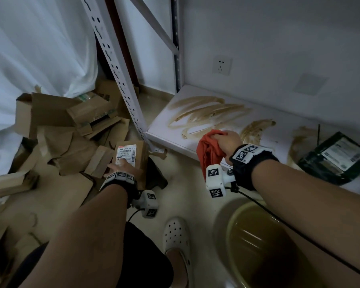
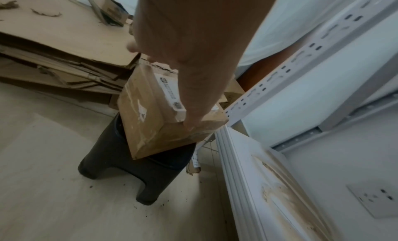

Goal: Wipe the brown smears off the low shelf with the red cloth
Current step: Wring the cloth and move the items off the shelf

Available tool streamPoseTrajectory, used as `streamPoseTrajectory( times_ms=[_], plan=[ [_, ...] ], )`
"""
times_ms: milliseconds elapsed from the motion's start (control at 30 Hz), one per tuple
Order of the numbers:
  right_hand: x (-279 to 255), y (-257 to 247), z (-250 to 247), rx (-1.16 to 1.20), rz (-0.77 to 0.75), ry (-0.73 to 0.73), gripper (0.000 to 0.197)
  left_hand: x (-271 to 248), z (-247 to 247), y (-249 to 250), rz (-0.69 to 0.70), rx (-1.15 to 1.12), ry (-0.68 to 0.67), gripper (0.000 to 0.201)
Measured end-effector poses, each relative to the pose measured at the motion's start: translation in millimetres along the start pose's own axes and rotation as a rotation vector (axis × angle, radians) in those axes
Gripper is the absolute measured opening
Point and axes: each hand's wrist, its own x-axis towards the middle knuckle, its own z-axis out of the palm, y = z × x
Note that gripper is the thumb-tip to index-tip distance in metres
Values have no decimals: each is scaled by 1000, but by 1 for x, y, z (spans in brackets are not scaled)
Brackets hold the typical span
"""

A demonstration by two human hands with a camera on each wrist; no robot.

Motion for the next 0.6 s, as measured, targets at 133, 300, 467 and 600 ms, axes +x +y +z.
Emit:
streamPoseTrajectory(
  times_ms=[133,300,467,600],
  plan=[
    [2,9,-7,9,28,35,11,-14,-7,17,123,0,113,65],
    [-1,22,-34,-5,26,83,33,-37,-3,62,324,-16,201,62],
    [-11,35,-88,7,34,169,27,-71,5,122,640,67,218,67],
    [-16,53,-147,-10,58,266,28,-110,16,173,822,101,226,67]
  ],
)
